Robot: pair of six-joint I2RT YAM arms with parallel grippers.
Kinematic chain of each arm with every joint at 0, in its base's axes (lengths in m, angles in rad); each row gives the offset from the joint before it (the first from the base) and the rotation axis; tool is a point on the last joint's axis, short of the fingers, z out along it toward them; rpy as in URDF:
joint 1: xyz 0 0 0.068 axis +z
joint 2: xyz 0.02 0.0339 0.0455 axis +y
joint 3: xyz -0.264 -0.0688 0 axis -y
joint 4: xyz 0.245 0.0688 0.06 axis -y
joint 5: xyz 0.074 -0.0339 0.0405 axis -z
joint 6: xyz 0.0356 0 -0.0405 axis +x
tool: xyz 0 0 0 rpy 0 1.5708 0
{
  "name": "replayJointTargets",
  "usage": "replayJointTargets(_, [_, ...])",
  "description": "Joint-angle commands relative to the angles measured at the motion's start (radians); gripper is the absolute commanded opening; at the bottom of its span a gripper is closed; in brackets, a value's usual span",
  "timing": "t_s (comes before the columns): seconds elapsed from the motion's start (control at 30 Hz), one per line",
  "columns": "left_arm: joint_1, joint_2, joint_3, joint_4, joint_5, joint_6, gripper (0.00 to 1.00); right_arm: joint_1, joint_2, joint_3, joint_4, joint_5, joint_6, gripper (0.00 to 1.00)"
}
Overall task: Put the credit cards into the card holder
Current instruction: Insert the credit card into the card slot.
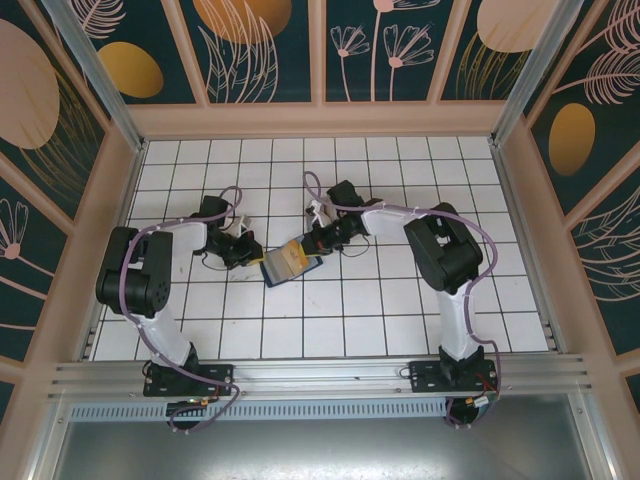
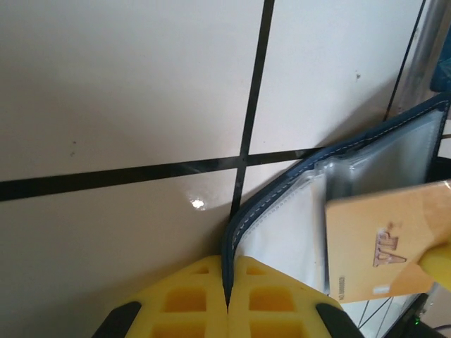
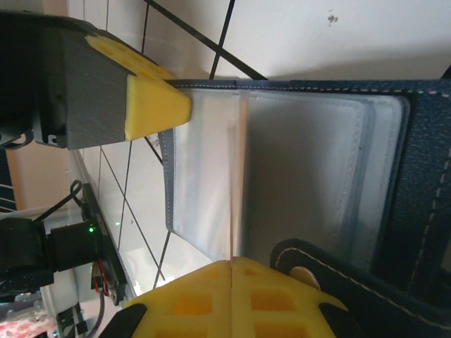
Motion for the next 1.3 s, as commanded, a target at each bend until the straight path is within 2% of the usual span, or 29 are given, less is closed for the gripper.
replayJointTargets(0.0, [-0.003, 0.049, 0.010, -0.104, -0.118, 0.076, 0.03, 0.000, 0.026, -0.020, 0.048, -0.047, 0.057, 0.00])
replayJointTargets(0.07, [-0.002, 0.049, 0.015, -0.103, -0.123, 0.069, 0.11, 0.000, 0.041, -0.003, 0.015, -0.031, 0.057, 0.00])
replayJointTargets(0.13, [-0.003, 0.040, 0.011, -0.089, -0.115, 0.061, 0.14, 0.006, 0.047, 0.004, 0.002, -0.016, 0.051, 0.00])
replayJointTargets(0.27, [-0.003, 0.034, 0.005, -0.085, -0.116, 0.054, 0.14, 0.017, 0.055, 0.032, -0.048, 0.043, 0.025, 0.00])
replayJointTargets(0.43, [-0.001, 0.031, -0.010, -0.070, -0.094, 0.042, 0.14, 0.026, 0.070, 0.033, -0.029, 0.034, 0.043, 0.00])
replayJointTargets(0.73, [-0.002, 0.017, -0.013, -0.066, -0.095, 0.024, 0.21, 0.032, 0.093, 0.028, 0.003, 0.048, 0.080, 0.00])
replayJointTargets(1.03, [-0.002, 0.012, -0.023, -0.063, -0.085, 0.018, 0.20, 0.052, 0.077, -0.007, 0.088, 0.061, 0.171, 0.01])
replayJointTargets(1.27, [-0.002, 0.006, -0.031, -0.067, -0.097, 0.013, 0.18, 0.054, 0.005, -0.068, 0.113, 0.163, 0.254, 0.00])
